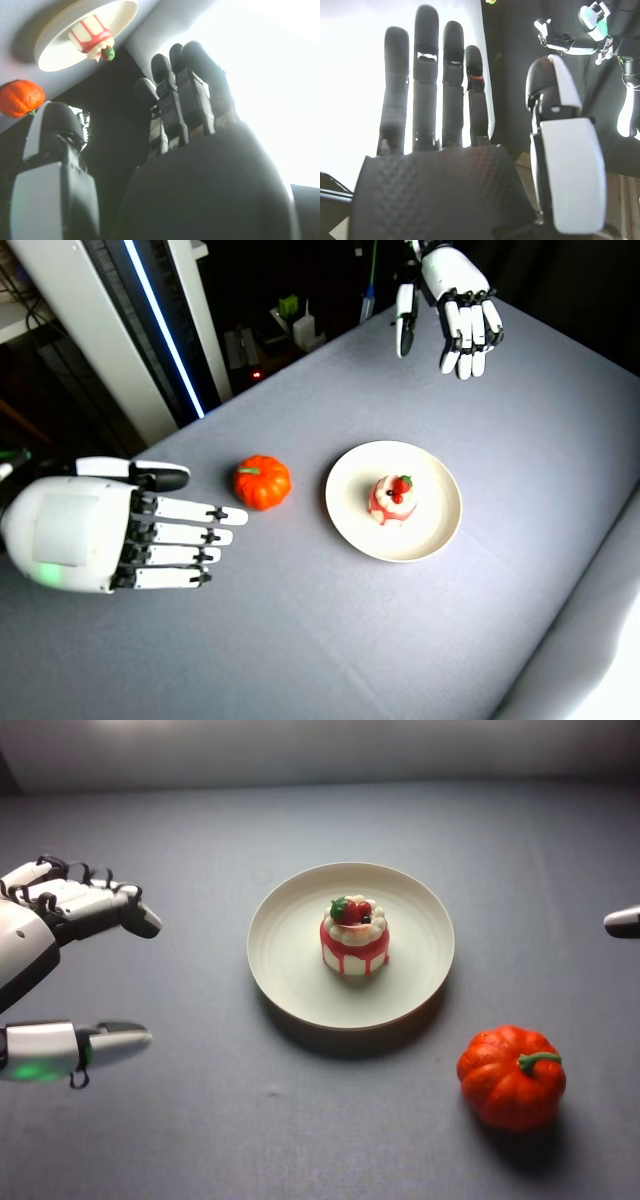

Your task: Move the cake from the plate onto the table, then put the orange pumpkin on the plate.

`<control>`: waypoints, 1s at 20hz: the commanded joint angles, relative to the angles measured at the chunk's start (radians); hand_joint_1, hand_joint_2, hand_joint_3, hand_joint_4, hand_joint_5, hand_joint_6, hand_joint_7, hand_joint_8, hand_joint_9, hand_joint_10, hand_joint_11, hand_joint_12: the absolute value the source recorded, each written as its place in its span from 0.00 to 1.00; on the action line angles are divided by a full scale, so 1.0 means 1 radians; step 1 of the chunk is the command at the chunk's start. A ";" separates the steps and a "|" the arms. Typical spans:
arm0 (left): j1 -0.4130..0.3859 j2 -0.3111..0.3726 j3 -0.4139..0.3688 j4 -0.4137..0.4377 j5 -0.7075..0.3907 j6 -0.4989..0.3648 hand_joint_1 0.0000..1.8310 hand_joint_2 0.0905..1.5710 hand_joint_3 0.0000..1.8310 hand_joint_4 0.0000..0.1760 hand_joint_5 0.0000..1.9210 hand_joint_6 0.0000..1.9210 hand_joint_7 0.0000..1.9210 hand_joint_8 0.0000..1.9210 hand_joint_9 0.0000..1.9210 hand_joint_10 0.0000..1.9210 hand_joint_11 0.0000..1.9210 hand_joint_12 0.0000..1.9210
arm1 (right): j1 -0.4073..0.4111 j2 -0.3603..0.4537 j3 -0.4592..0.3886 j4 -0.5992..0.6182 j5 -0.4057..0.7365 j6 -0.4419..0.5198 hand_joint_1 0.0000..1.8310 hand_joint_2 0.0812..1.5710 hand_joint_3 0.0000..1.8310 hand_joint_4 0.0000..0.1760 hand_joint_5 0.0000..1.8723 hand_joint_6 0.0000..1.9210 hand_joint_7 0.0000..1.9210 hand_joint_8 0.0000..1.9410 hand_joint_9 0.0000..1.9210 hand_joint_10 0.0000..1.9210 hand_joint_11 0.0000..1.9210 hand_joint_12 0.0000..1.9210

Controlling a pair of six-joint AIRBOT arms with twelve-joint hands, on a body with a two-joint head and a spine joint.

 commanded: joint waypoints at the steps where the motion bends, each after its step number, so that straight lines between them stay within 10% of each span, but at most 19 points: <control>1: -0.010 0.000 0.004 -0.007 -0.118 -0.002 0.31 0.60 0.00 0.16 0.24 0.00 0.16 0.00 0.16 0.01 0.00 0.48 | 0.010 0.006 0.005 0.037 0.115 0.007 0.48 0.74 0.00 0.00 0.28 0.00 0.23 0.00 0.24 0.01 0.06 0.52; 3: -0.015 -0.002 0.008 -0.003 -0.115 -0.002 0.31 0.61 0.00 0.23 0.21 0.00 0.15 0.00 0.16 0.01 0.00 0.49 | 0.010 0.006 0.006 0.037 0.115 0.007 0.48 0.74 0.00 0.00 0.28 0.00 0.22 0.00 0.24 0.01 0.06 0.52; 5: -0.050 -0.008 0.024 0.018 -0.087 -0.002 0.32 0.58 0.00 0.00 0.21 0.00 0.16 0.00 0.17 0.01 0.00 0.54 | 0.014 0.006 0.006 0.031 0.115 0.007 0.46 0.73 0.00 0.00 0.28 0.00 0.21 0.00 0.23 0.00 0.05 0.51; 8: -0.171 -0.044 0.074 0.093 0.015 -0.002 0.32 0.60 0.00 0.79 0.12 0.00 0.12 0.00 0.13 0.00 0.00 0.47 | 0.032 0.021 0.004 0.007 0.115 0.007 0.43 0.74 0.00 0.00 0.25 0.00 0.18 0.00 0.18 0.00 0.00 0.51; 12: -0.343 -0.098 0.140 0.211 0.174 -0.011 0.36 0.56 0.00 0.98 0.16 0.00 0.11 0.00 0.13 0.00 0.00 0.36 | 0.043 0.051 0.004 -0.014 0.106 0.006 0.43 0.69 0.00 0.00 0.18 0.00 0.11 0.00 0.10 0.00 0.00 0.37; 13: -0.375 -0.109 0.154 0.237 0.210 -0.018 0.35 0.55 0.00 0.73 0.17 0.00 0.11 0.00 0.13 0.00 0.00 0.36 | 0.051 0.059 0.003 -0.023 0.100 0.006 0.44 0.67 0.00 0.00 0.17 0.00 0.12 0.00 0.11 0.00 0.00 0.41; 18: -0.503 -0.187 0.233 0.361 0.335 -0.101 0.38 0.56 0.00 0.51 0.18 0.00 0.14 0.00 0.15 0.00 0.00 0.46 | 0.083 0.103 -0.026 -0.055 0.071 -0.059 0.39 0.66 0.00 0.19 0.15 0.00 0.09 0.00 0.06 0.00 0.00 0.27; 20: -0.556 -0.221 0.254 0.415 0.399 -0.107 0.41 0.56 0.00 0.25 0.19 0.00 0.19 0.00 0.21 0.01 0.00 0.56 | 0.085 0.112 -0.044 -0.052 0.069 -0.100 0.40 0.66 0.00 0.22 0.14 0.00 0.08 0.00 0.05 0.00 0.00 0.20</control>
